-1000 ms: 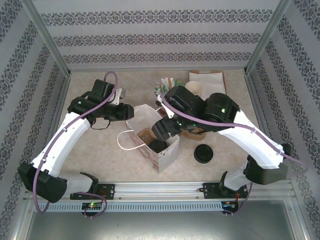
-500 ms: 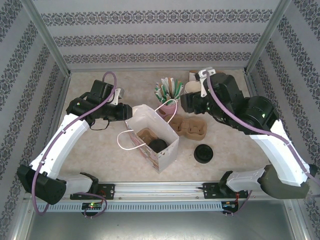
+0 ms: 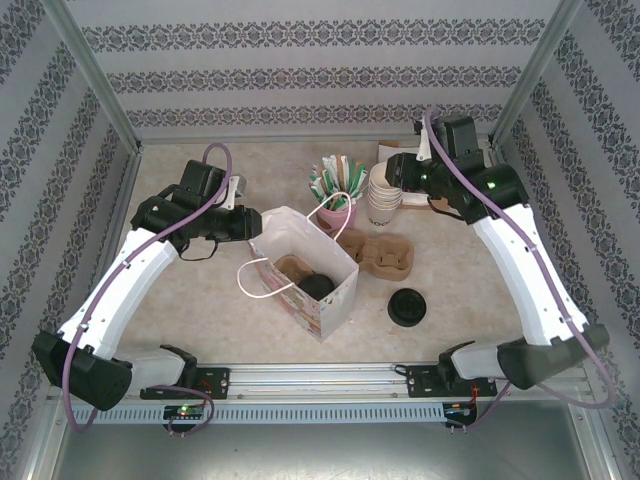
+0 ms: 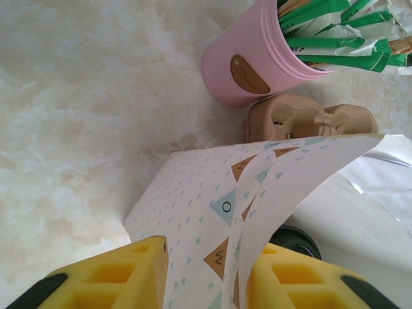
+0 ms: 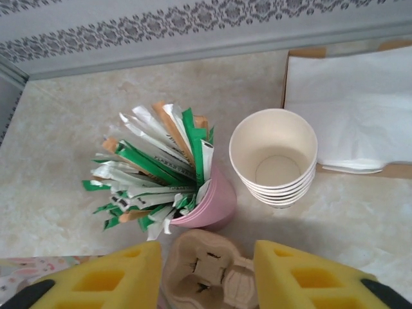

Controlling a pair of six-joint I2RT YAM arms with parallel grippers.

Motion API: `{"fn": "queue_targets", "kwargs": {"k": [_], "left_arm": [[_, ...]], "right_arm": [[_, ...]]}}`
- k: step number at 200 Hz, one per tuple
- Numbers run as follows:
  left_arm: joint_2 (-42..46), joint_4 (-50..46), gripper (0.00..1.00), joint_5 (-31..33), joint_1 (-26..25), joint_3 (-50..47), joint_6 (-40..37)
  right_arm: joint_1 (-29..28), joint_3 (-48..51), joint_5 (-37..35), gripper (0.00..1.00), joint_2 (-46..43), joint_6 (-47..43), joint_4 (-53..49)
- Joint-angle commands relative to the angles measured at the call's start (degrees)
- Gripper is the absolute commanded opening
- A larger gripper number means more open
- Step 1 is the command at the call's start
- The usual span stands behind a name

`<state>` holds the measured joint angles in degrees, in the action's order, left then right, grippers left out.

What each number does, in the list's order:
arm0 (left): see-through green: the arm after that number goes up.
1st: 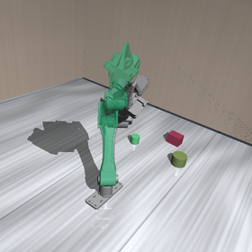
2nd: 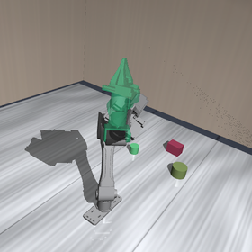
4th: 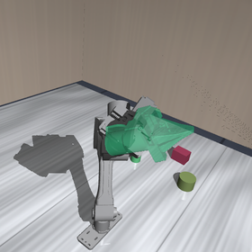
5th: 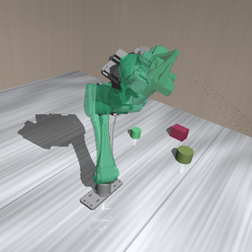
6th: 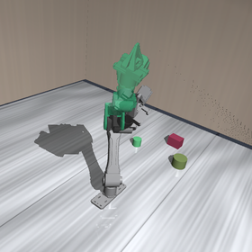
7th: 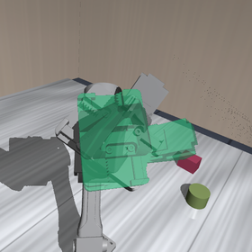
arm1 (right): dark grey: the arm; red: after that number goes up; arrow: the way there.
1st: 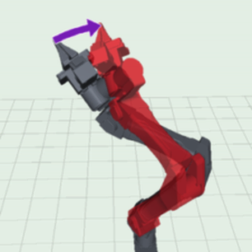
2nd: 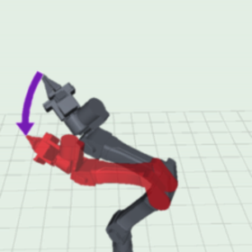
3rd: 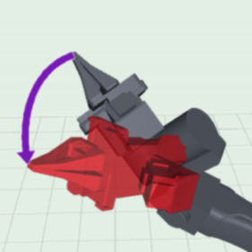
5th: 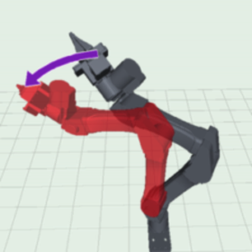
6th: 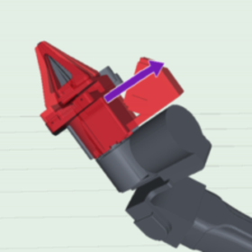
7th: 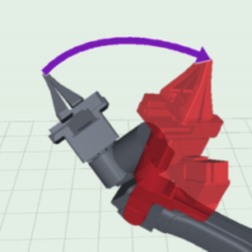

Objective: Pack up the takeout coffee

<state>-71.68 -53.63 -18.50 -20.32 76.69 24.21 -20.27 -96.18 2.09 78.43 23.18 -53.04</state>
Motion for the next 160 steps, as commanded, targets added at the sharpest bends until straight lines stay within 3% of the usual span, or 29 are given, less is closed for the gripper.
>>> {"fn": "queue_targets", "kwargs": {"k": [1,70,160], "left_arm": [[1.53,-0.97,0.35,1.91,-0.78,0.58,-0.55],[2.41,-1.43,0.37,1.94,-0.80,0.58,0.94],[2.00,-1.43,0.38,1.63,-0.84,0.42,1.38]], "right_arm": [[1.35,1.70,5.72,0.37,2.10,0.95,4.98],[1.68,3.88,9.20,0.27,11.14,6.41,9.94],[0.52,9.21,9.69,0.24,12.01,9.95,13.57]]}}
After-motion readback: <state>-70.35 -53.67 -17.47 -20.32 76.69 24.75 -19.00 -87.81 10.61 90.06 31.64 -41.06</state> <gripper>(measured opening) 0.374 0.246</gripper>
